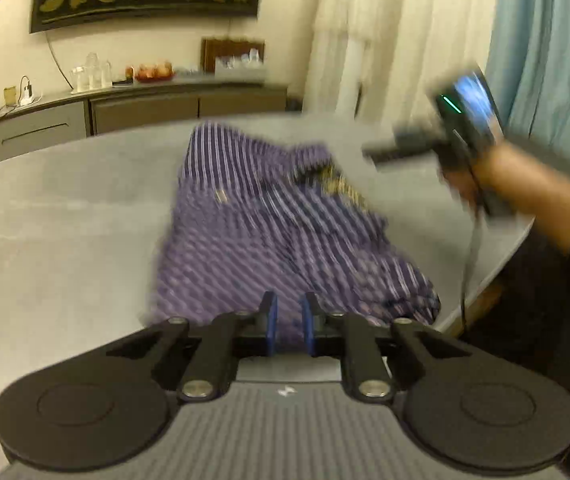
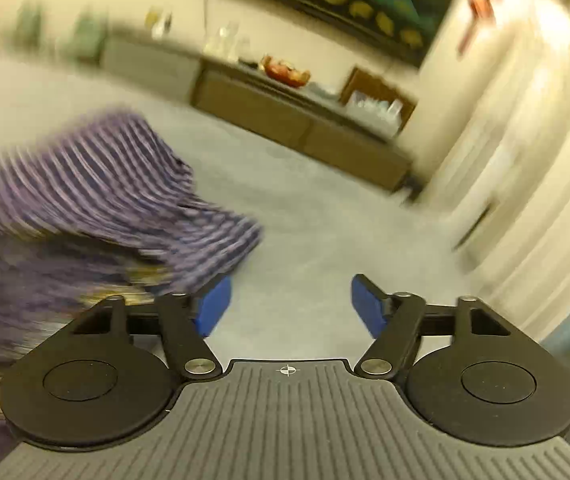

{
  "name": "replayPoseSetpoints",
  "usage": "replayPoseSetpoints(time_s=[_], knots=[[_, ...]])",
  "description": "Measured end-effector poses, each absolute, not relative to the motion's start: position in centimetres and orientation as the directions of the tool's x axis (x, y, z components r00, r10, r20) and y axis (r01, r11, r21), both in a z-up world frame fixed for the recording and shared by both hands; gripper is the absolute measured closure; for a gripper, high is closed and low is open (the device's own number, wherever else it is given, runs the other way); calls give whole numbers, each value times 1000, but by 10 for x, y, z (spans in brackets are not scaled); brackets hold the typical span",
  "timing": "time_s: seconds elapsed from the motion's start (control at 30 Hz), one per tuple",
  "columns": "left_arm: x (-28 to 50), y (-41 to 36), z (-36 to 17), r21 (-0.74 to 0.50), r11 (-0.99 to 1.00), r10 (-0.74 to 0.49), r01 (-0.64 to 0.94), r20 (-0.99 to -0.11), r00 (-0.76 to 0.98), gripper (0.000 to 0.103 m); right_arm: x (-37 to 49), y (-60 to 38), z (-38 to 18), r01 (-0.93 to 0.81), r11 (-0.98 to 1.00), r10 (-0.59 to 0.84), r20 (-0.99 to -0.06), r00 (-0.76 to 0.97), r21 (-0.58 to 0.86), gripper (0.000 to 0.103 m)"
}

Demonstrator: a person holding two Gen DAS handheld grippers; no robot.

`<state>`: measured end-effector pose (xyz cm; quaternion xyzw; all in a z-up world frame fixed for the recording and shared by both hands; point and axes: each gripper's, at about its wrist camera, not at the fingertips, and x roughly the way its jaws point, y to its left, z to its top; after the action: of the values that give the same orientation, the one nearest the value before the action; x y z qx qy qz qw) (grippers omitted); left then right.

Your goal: Fold clothes

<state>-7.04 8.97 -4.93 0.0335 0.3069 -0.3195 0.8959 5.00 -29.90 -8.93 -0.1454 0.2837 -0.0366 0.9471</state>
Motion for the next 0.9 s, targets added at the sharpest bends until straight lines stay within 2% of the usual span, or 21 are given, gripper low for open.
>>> replayPoseSetpoints(time_s=[0.07, 0.17, 0.27, 0.37, 0.43, 0.57, 0.67, 0.77, 0.8, 0.87, 0.9], knots=[[-42, 95, -42, -122, 817, -523, 563, -567, 636, 84, 24, -304, -86, -63, 990, -16, -546, 838, -126, 28], [16, 85, -33, -32, 827, -477, 562, -569, 670, 80, -18, -296, -83, -236, 971, 226, -493, 840, 44, 27], [87, 52, -28, 48, 778, -483, 626, -592, 645, 77, -42, -245, -91, -446, 895, 393, -481, 784, 4, 27], [140, -6, -37, 99, 704, -506, 704, -626, 594, 77, -44, -198, -114, -561, 825, 437, -546, 715, -74, 28], [169, -41, -54, 121, 678, -493, 725, -656, 571, 77, -35, -197, -129, -562, 822, 392, -622, 678, -94, 35], [202, -75, -98, 157, 677, -402, 719, -740, 540, 77, -5, -235, -137, -550, 834, 408, -714, 569, 38, 36], [208, -62, -107, 119, 761, -352, 638, -751, 559, 81, 23, -265, -138, -560, 829, 367, -758, 540, 3, 34], [191, -34, -106, 81, 870, -264, 486, -757, 598, 83, 68, -303, -135, -520, 842, 223, -782, 582, -147, 31], [179, -25, -104, 53, 889, -261, 455, -758, 598, 83, 87, -319, -135, -468, 851, 128, -772, 623, -236, 31], [151, -14, -100, -4, 908, -277, 419, -755, 594, 83, 127, -351, -146, -217, 837, -213, -664, 717, -502, 28], [137, -10, -94, -23, 907, -300, 420, -736, 607, 79, 141, -366, -151, -85, 807, -357, -598, 718, -584, 36]])
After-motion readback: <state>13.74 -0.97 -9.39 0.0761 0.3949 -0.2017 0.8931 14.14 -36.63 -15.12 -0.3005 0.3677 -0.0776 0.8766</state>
